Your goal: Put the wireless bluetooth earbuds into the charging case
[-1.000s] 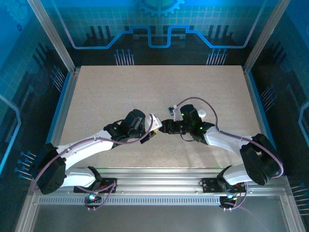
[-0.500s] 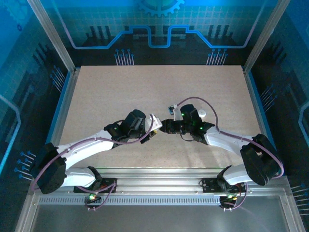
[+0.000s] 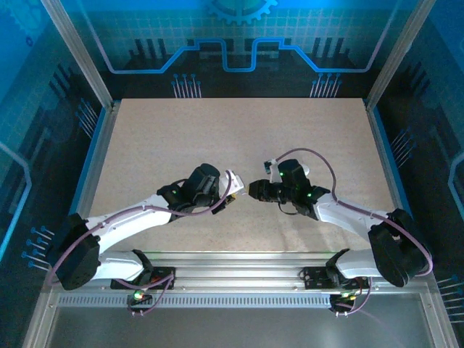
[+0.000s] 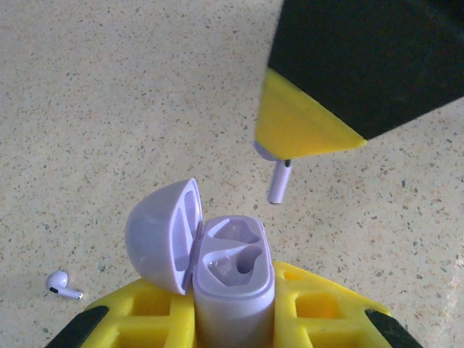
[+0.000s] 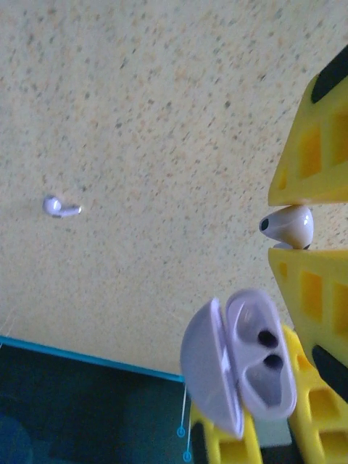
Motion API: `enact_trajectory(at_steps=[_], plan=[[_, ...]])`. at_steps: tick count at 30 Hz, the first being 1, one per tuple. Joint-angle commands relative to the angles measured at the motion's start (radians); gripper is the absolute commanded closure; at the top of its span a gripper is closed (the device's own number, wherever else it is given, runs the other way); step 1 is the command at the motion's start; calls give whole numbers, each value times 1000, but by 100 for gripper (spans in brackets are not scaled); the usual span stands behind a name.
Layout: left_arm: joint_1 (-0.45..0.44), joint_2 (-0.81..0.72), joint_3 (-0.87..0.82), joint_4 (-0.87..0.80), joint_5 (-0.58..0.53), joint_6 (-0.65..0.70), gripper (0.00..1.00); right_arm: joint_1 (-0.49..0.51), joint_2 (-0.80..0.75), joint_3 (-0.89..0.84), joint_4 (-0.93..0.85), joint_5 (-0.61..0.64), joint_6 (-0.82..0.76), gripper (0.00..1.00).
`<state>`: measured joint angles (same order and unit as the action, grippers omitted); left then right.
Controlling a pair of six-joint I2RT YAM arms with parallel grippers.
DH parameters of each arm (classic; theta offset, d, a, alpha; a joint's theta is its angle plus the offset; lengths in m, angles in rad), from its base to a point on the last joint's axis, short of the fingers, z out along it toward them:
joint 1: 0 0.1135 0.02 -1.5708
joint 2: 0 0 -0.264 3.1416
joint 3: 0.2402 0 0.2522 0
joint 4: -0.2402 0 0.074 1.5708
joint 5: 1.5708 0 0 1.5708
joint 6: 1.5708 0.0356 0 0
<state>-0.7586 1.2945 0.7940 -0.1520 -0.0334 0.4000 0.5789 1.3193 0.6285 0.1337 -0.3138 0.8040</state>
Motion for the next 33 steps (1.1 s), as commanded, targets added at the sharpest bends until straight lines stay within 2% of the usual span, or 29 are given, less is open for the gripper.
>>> enact_trajectory(at_steps=[1, 17, 33], plan=[[-4, 13, 22, 14, -9, 15, 86, -13, -41, -10, -41, 21, -16, 79], [-5, -21, -127, 263, 84, 13, 85, -13, -187, 17, -130, -25, -39, 78], [-6, -81, -172, 309, 109, 43, 85, 46, -115, 84, -85, -47, -40, 78]])
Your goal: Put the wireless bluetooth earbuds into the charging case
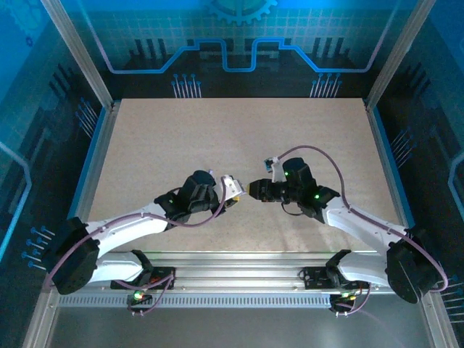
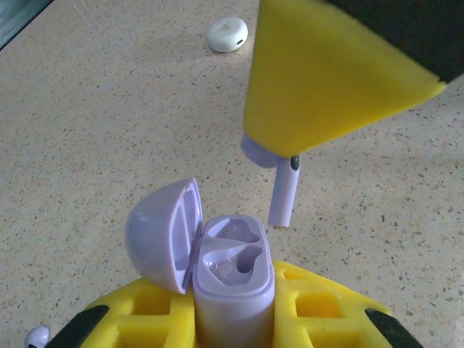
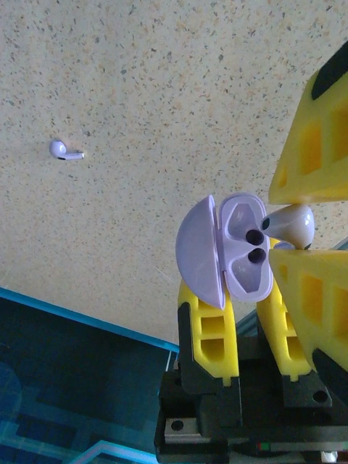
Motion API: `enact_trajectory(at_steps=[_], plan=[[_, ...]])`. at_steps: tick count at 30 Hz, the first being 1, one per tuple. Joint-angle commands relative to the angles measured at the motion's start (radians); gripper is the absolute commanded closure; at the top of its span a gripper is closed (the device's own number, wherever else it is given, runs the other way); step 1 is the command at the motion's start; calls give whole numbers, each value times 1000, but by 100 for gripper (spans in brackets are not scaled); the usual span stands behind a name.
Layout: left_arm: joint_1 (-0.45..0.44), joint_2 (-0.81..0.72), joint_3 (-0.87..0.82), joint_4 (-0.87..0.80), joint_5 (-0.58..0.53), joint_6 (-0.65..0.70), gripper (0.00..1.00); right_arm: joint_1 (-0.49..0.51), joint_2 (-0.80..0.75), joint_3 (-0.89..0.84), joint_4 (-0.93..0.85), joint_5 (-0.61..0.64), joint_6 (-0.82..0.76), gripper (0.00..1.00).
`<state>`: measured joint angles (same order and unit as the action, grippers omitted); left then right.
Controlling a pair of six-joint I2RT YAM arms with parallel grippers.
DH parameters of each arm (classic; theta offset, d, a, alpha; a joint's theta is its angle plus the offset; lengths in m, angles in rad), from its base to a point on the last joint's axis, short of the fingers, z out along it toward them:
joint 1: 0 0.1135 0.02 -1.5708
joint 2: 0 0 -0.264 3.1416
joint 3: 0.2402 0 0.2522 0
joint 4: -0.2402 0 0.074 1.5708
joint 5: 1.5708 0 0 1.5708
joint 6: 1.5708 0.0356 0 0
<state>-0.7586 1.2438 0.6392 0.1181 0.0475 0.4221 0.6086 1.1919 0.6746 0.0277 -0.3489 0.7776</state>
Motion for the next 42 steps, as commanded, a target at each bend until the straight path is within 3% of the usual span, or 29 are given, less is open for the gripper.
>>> enact_trajectory(at_steps=[1, 42], plan=[[-5, -33, -21, 43, 29, 21, 85, 17, 15, 39, 21, -10, -14, 78], [-15, -23, -23, 66, 0, -3, 85, 43, 0, 38, 63, 94, -12, 78]])
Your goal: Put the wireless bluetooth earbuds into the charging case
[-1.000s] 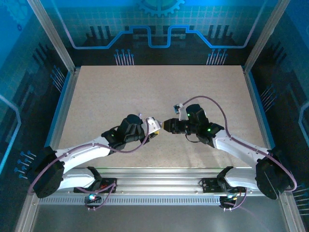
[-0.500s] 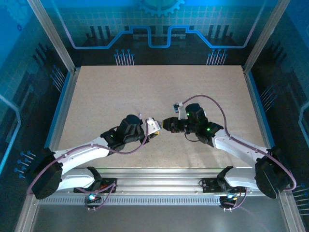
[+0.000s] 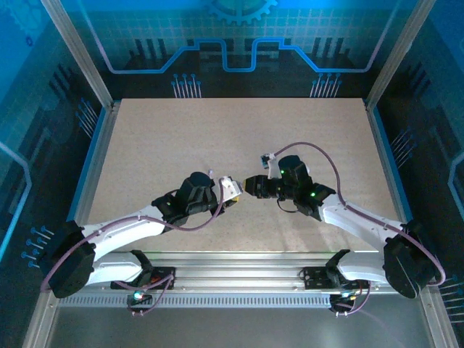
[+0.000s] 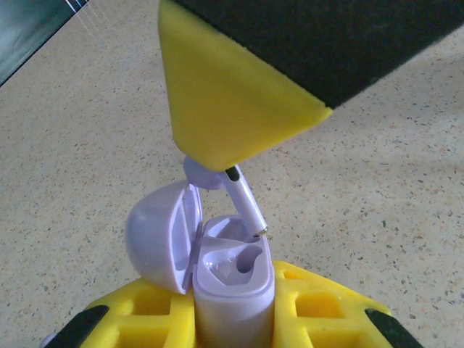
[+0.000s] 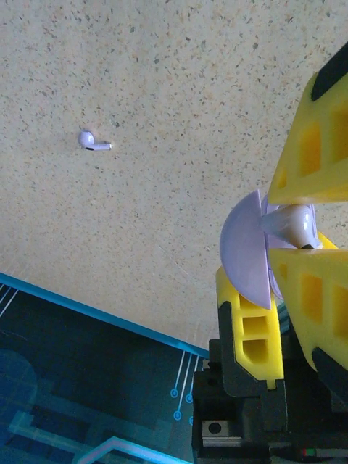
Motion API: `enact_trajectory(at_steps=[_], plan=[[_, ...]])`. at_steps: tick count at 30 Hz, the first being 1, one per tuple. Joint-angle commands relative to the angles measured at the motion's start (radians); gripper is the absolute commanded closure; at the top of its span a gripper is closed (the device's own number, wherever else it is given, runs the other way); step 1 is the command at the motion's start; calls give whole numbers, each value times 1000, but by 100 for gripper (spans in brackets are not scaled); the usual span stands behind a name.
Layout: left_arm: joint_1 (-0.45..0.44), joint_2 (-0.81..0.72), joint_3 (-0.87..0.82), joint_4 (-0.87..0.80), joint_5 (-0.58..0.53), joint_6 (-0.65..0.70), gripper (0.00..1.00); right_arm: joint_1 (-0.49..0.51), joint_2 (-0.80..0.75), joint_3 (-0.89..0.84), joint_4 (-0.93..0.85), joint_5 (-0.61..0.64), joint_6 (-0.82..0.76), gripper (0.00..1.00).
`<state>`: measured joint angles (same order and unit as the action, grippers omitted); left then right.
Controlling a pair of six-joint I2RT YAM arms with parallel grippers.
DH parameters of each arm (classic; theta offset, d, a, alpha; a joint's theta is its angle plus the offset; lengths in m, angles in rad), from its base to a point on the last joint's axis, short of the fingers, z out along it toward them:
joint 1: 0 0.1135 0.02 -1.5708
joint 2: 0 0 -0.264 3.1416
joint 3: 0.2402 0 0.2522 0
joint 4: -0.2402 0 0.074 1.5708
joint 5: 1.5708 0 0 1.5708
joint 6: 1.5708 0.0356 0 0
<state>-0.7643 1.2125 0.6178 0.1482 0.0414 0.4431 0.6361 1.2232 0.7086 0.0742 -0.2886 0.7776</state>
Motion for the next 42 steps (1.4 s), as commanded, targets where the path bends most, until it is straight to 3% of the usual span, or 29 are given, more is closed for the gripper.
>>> enact_trajectory(at_steps=[1, 23, 42], plan=[[-9, 7, -4, 44, 7, -34, 85, 16, -35, 1, 22, 40, -13, 78], [-9, -13, -64, 243, 44, -183, 85, 43, -95, 9, 39, 106, -83, 78], [-9, -24, -56, 266, 57, -193, 85, 51, -74, 8, 47, 112, -86, 78]])
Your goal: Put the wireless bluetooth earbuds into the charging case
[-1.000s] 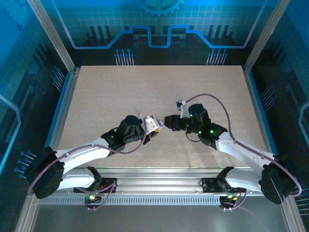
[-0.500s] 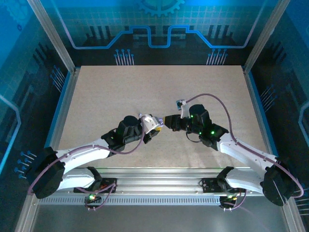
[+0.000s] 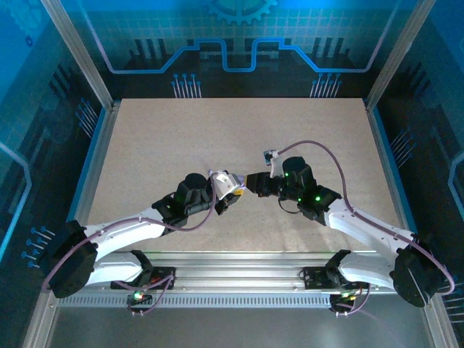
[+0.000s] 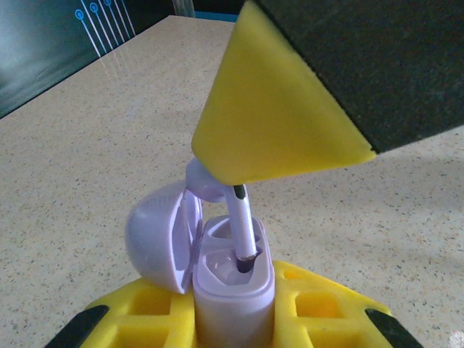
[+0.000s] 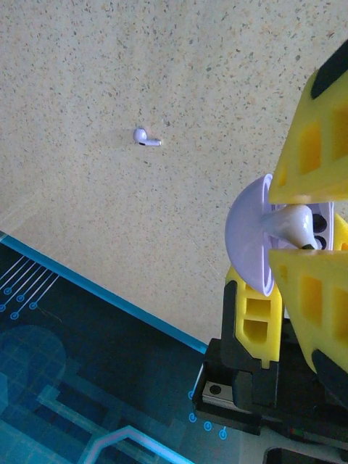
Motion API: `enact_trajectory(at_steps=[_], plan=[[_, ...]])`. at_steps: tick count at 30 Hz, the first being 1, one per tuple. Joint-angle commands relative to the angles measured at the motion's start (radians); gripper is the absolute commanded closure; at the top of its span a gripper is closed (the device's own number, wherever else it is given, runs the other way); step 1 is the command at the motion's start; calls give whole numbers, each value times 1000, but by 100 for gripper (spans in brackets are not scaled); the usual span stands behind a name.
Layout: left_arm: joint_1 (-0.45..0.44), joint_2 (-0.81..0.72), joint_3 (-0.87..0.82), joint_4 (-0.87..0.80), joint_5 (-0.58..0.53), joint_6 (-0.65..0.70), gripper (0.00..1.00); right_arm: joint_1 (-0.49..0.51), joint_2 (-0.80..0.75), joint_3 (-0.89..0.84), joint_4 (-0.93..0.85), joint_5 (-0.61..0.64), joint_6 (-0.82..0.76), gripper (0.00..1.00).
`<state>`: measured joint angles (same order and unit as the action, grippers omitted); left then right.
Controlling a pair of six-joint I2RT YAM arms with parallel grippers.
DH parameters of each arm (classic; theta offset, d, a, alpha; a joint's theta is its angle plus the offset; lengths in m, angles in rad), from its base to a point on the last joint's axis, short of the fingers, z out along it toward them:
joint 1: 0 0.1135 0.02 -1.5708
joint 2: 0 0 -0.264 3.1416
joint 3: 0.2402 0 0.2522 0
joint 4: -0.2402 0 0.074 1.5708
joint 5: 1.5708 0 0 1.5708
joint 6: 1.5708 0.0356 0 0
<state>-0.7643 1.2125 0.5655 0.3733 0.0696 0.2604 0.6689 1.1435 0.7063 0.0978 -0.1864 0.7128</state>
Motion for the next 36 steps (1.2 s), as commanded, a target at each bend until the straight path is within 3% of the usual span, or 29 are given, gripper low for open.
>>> enact_trajectory(at_steps=[1, 36], plan=[[-9, -25, -3, 42, 29, -11, 85, 19, 5, 8, 22, 10, -22, 78], [-9, -73, -4, 94, 73, -8, 84, 29, 35, 10, 34, -30, -33, 72]])
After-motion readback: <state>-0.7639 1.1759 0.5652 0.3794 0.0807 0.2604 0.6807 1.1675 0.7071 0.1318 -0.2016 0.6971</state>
